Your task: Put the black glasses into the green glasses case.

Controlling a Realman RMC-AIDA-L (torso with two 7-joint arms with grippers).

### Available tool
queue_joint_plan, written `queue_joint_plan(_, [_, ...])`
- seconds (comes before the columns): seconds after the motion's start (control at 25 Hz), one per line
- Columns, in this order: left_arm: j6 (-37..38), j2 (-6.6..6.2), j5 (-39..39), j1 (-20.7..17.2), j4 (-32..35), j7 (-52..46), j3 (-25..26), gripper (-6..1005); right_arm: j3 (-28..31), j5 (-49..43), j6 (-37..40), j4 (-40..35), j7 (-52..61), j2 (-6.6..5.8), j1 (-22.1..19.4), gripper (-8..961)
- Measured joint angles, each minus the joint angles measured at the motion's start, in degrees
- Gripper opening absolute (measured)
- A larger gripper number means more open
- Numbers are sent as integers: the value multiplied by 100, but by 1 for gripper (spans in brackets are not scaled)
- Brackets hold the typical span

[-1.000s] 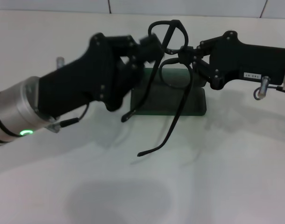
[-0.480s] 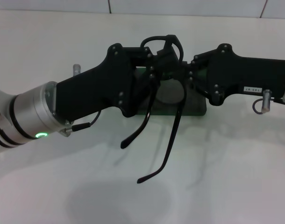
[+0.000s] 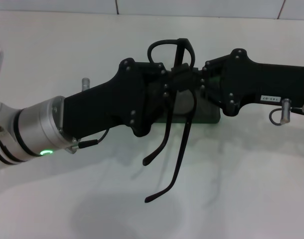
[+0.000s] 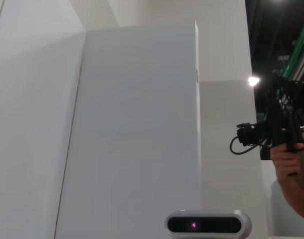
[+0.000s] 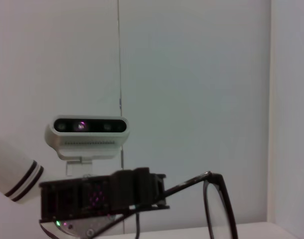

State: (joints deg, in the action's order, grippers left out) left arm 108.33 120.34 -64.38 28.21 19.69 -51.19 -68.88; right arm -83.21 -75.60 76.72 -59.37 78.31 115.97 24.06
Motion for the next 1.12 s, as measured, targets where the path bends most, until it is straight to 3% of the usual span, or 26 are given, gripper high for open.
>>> queue_joint_plan(0.96, [-186,6,30,44,-290,152,-10,48,66,294,371,65,-209,8,-21,35])
queue_joint_plan(1.12, [-20,-12,38,33,-272,153,-4,49,546,528,535,328,-329,-9,-34,36])
